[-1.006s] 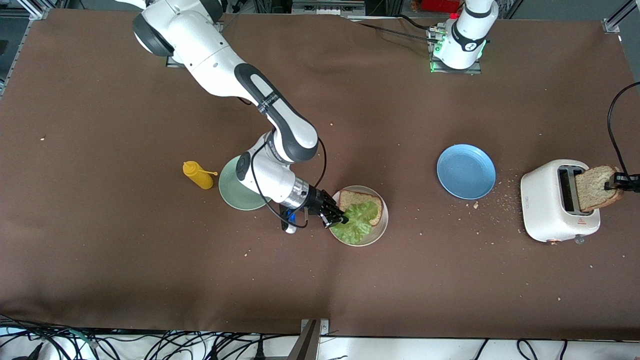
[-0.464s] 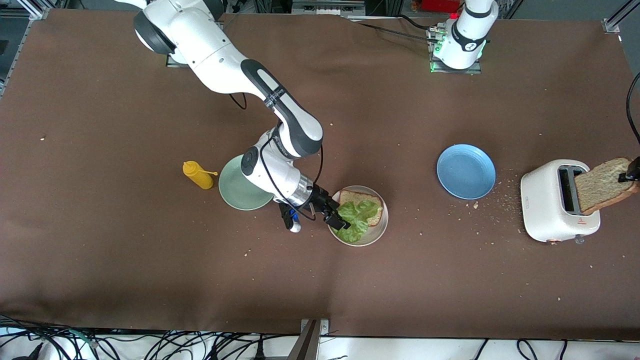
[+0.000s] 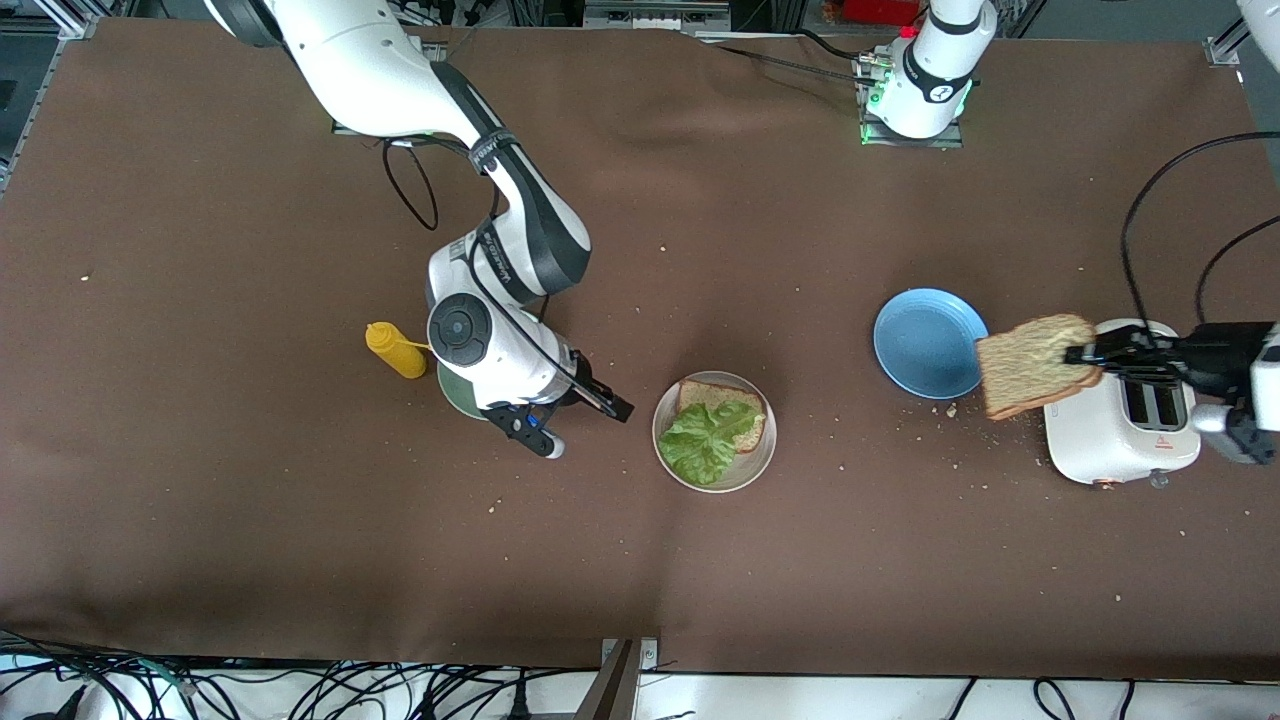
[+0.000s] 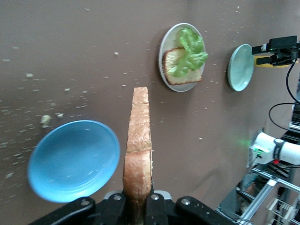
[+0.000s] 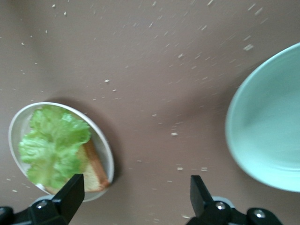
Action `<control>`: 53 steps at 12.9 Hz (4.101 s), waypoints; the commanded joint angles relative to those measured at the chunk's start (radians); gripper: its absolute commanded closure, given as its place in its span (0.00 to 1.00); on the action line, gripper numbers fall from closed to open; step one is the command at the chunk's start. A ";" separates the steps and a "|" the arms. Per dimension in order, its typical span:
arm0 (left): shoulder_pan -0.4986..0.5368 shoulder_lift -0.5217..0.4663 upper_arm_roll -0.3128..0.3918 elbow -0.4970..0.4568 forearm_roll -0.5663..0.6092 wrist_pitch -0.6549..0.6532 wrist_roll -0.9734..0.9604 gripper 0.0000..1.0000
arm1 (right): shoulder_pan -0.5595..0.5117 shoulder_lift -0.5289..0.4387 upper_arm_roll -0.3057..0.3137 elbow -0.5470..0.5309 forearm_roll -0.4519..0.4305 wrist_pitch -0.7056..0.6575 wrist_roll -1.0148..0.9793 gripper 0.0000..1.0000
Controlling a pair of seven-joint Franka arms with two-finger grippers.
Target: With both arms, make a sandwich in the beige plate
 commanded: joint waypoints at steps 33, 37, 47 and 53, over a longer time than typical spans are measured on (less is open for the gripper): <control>-0.342 0.276 0.021 -0.080 -0.388 0.511 -0.294 0.00 | -0.591 -0.747 0.056 -0.430 -0.394 -0.372 -0.758 0.00; -0.302 0.203 0.154 -0.071 -0.128 0.495 -0.303 0.00 | -0.591 -0.747 0.059 -0.427 -0.396 -0.375 -0.758 0.00; -0.212 -0.110 0.073 -0.147 0.622 0.349 -0.393 0.00 | -0.586 -0.744 0.059 -0.427 -0.369 -0.374 -0.758 0.00; -0.157 -0.464 -0.081 -0.410 0.740 0.303 -0.439 0.00 | -0.586 -0.746 0.059 -0.425 -0.369 -0.375 -0.758 0.00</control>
